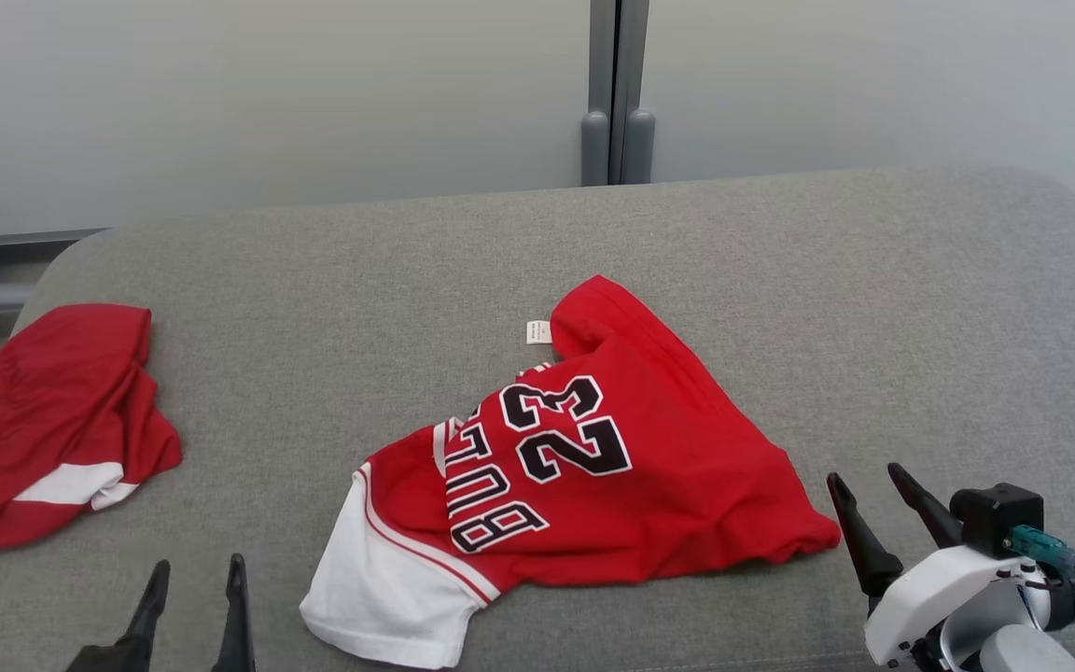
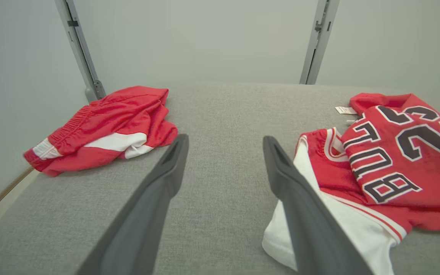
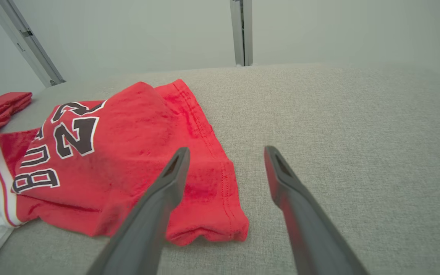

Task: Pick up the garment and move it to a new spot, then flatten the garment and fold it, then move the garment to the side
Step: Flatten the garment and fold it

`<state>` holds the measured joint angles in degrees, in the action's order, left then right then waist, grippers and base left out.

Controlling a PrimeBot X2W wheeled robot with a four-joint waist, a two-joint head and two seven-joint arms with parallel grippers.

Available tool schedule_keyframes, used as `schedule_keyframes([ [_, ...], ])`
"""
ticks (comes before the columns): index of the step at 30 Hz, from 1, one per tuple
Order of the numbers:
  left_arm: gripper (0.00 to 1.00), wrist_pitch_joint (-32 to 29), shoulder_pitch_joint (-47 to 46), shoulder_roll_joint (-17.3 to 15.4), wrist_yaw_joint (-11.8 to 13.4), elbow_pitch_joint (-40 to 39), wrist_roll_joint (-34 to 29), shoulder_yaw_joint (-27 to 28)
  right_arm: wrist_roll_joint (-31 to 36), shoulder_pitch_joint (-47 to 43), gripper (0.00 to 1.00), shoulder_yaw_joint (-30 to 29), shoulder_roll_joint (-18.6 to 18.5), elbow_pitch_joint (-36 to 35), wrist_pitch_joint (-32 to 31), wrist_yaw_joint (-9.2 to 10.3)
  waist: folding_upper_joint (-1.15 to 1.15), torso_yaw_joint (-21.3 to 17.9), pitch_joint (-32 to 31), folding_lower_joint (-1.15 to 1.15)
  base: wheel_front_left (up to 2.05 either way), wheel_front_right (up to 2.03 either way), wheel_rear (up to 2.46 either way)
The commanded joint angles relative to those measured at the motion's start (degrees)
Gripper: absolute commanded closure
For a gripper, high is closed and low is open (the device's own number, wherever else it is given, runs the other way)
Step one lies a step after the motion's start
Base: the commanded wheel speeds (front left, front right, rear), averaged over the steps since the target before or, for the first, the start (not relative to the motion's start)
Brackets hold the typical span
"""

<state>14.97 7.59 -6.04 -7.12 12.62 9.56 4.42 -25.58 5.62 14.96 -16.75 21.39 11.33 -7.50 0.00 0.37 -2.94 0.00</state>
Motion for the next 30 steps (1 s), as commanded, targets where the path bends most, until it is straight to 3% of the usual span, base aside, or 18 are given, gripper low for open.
schedule_keyframes([
  [1, 0.0, 0.2, -0.4, -0.5, -0.3, 1.4, 0.5, -0.8, 0.4, 0.2, 0.0, -0.3, 0.0, 0.8, -1.0, 0.02, 0.0, 0.0, 0.1, 0.0, 0.0, 0.0, 0.0],
  [11, 0.0, -1.9, -5.9, -4.4, -0.4, 14.2, 7.0, -10.1, 0.5, 3.4, 0.0, 0.5, 1.1, 7.6, -4.6, 0.02, 0.0, -0.7, 1.3, 0.0, 0.0, 0.0, 0.0],
  [20, 0.0, -1.2, -10.3, -7.3, -0.4, 23.0, 12.7, -17.9, -0.4, 7.9, 0.0, 3.4, 2.8, 15.5, -4.1, 0.02, 0.0, -1.4, 2.8, 0.0, 0.0, 0.0, 0.0],
  [30, 0.0, -0.8, -15.9, -8.4, -0.4, 30.4, 18.1, -26.7, -2.6, 12.8, 0.0, 7.1, 4.9, 25.0, -2.1, 0.02, 0.0, -0.7, 4.3, 0.0, 0.0, 0.0, 0.0],
])
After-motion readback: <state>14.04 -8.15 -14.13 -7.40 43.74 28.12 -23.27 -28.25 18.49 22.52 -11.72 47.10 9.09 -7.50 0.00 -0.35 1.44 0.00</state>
